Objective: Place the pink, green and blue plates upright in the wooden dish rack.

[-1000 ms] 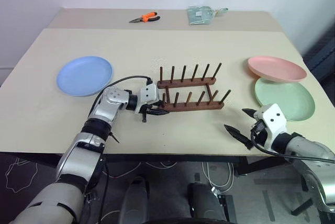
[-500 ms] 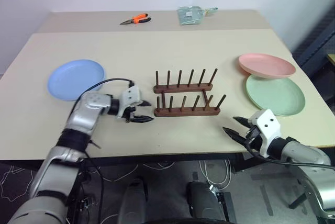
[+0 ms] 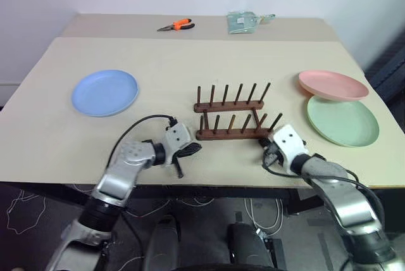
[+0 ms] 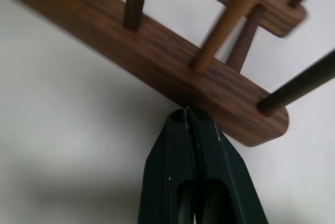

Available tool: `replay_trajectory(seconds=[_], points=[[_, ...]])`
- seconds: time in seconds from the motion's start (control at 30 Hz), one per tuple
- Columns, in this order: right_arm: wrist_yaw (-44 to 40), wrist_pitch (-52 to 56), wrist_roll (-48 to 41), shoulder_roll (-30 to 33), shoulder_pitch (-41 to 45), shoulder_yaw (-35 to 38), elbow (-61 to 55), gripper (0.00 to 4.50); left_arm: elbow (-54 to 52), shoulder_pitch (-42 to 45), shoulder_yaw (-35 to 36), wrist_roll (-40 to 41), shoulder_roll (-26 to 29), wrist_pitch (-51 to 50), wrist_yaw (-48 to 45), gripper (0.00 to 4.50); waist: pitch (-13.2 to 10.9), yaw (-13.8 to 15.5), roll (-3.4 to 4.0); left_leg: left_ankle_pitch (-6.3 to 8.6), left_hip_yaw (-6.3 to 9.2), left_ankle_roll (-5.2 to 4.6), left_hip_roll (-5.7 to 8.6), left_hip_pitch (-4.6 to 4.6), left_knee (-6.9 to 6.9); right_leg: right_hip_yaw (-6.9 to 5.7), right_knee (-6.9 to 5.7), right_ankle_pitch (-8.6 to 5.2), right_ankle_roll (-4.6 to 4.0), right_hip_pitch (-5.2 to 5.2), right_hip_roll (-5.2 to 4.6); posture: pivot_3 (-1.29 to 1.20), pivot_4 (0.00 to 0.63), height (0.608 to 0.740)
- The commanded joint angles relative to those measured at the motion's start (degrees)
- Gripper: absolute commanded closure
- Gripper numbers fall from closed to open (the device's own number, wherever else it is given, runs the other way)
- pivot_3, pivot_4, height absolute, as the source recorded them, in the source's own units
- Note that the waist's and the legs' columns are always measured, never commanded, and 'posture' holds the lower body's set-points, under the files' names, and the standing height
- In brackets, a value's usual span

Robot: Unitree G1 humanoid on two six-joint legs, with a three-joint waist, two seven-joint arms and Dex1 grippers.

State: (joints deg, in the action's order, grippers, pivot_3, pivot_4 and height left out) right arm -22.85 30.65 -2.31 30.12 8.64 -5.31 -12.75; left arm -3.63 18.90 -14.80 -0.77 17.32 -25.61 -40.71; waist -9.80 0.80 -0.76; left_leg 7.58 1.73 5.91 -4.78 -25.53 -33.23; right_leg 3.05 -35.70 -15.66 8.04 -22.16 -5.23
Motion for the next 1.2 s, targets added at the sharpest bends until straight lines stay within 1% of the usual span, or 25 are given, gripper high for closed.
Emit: replay_trajectory(seconds=[0.03, 0.17, 0.3, 0.43, 0.53, 0.57, 0.6, 0.67, 0.8, 0.9, 0.97, 1.03, 1.1, 1.2], points=[[3.7, -2.3, 3.5, -2.3, 4.4, -0.7, 7.1, 4.5, 10.7, 3.1, 0.8, -3.7, -2.8, 0.0, 9.1, 4.43, 0.1, -0.2, -0.04, 0.04, 0.0, 0.06, 0.0, 0.07, 0.0, 0.0, 0.02, 0.02, -0.03, 0.06, 0.0, 0.0, 0.15, 0.74], [7.0, -5.5, 6.1, -4.7, 10.2, -0.6, 16.1, 4.5, 20.3, 8.9, 1.4, -4.3, -4.8, 2.8, 14.1, 4.43, 0.3, -0.6, -0.05, -0.01, 0.01, -0.02, -0.01, 0.12, 0.02, 0.0, 0.02, 0.05, -0.04, 0.07, 0.03, 0.0, 0.15, 0.74], [7.6, -8.7, 6.8, -5.9, 14.1, -0.5, 22.0, 4.5, 25.6, 12.2, 1.0, -3.7, -5.2, 6.1, 14.2, 4.43, 0.4, -0.8, -0.04, -0.03, 0.01, -0.05, -0.01, 0.13, 0.12, 0.0, 0.02, 0.03, 0.02, 0.07, 0.04, 0.0, 0.15, 0.74], [7.1, -10.4, 6.4, -6.4, 15.5, -0.1, 23.9, 4.5, 28.8, 13.6, 0.8, -4.1, -5.0, 8.1, 14.3, 4.43, 0.4, -1.4, -0.03, -0.04, 0.01, -0.04, -0.01, 0.14, 0.14, 0.0, -0.02, 0.03, 0.04, 0.26, 0.05, 0.0, 0.15, 0.74], [4.9, -10.2, 4.7, -6.3, 14.8, 0.7, 22.5, 4.5, 30.2, 14.1, 1.1, -4.2, -4.7, 9.2, 14.6, 4.43, 0.4, -1.6, -0.02, -0.04, 0.01, -0.04, -0.01, 0.16, 0.13, 0.0, -0.02, 0.03, 0.05, 0.34, 0.05, 0.0, 0.15, 0.74], [4.1, -9.9, 4.2, -6.2, 14.3, 1.0, 21.7, 4.0, 30.8, 14.3, 1.6, -4.1, -4.7, 9.2, 15.0, 4.5, 0.4, -1.6, -0.02, -0.03, 0.01, -0.04, -0.01, 0.16, 0.14, 0.0, -0.03, 0.02, 0.06, 0.34, 0.05, 0.0, 0.15, 0.74], [3.4, -10.1, 4.1, -5.7, 13.7, 1.1, 20.6, 3.74, 31.2, 14.5, 1.9, -4.0, -4.6, 9.2, 15.2, 4.5, 0.4, -1.6, -0.02, -0.03, 0.01, -0.04, -0.02, 0.17, 0.14, 0.0, -0.03, 0.01, 0.07, 0.34, 0.05, 0.0, 0.15, 0.74], [3.8, -10.6, 5.2, -4.4, 12.3, 1.9, 17.8, 2.81, 31.2, 14.3, 1.5, -4.4, -4.0, 10.7, 14.6, 4.5, 0.4, -1.6, -0.02, -0.03, 0.01, -0.03, -0.02, 0.17, 0.15, 0.0, -0.04, 0.01, 0.08, 0.34, 0.05, 0.0, 0.15, 0.74], [1.2, -13.1, 8.4, 3.9, 8.4, 4.3, 8.7, 0.89, 27.3, 12.9, 1.5, -2.9, -3.1, 10.2, 12.0, 4.5, 0.4, -1.7, -0.01, 0.05, 0.0, 0.09, -0.01, 0.13, 0.19, 0.0, 0.0, -0.01, 0.09, 0.24, 0.05, 0.0, 0.15, 0.74], [-0.7, -13.7, 9.7, 11.1, 8.5, 7.3, 6.2, 0.89, 21.3, 11.2, 1.9, -0.4, -2.8, 9.6, 9.0, 4.5, 0.3, -2.1, 0.05, 0.08, -0.07, 0.13, -0.03, 0.11, 0.28, 0.06, 0.03, -0.01, 0.1, 0.17, 0.04, 0.0, 0.15, 0.74], [-1.7, -13.1, 10.0, 15.1, 10.3, 9.1, 8.1, 0.89, 15.6, 9.8, 1.9, 2.4, -2.4, 9.2, 5.0, 4.5, 0.3, -1.9, 0.05, 0.01, -0.08, 0.03, -0.04, 0.08, 0.35, 0.1, 0.0, -0.04, 0.14, 0.05, 0.05, 0.0, 0.15, 0.74], [-2.5, -15.1, 11.4, 18.5, 12.5, 8.9, 13.1, 0.89, 9.7, 8.3, 1.1, 5.1, -1.8, 8.1, 0.7, 4.5, 0.3, -1.7, 0.04, 0.0, -0.09, 0.01, -0.03, 0.01, 0.38, 0.1, 0.02, -0.07, 0.18, 0.0, 0.05, 0.0, 0.15, 0.74], [-2.7, -18.1, 13.8, 20.5, 14.9, 6.8, 20.3, 0.89, 5.1, 7.2, 0.1, 7.2, -1.5, 6.4, -2.5, 4.5, 0.3, -1.6, -0.02, 0.0, -0.09, 0.01, -0.03, -0.09, 0.37, 0.1, 0.09, -0.07, 0.18, -0.04, 0.05, 0.0, 0.15, 0.74], [-1.7, -24.2, 17.6, 21.8, 19.3, 3.3, 31.3, 0.89, 2.2, 6.8, -1.2, 7.7, -1.9, 5.2, -3.8, 4.5, 0.3, -1.4, -0.04, 0.0, -0.08, -0.01, 0.0, -0.19, 0.33, 0.08, 0.24, -0.06, 0.16, -0.15, 0.04, 0.0, 0.15, 0.74]])
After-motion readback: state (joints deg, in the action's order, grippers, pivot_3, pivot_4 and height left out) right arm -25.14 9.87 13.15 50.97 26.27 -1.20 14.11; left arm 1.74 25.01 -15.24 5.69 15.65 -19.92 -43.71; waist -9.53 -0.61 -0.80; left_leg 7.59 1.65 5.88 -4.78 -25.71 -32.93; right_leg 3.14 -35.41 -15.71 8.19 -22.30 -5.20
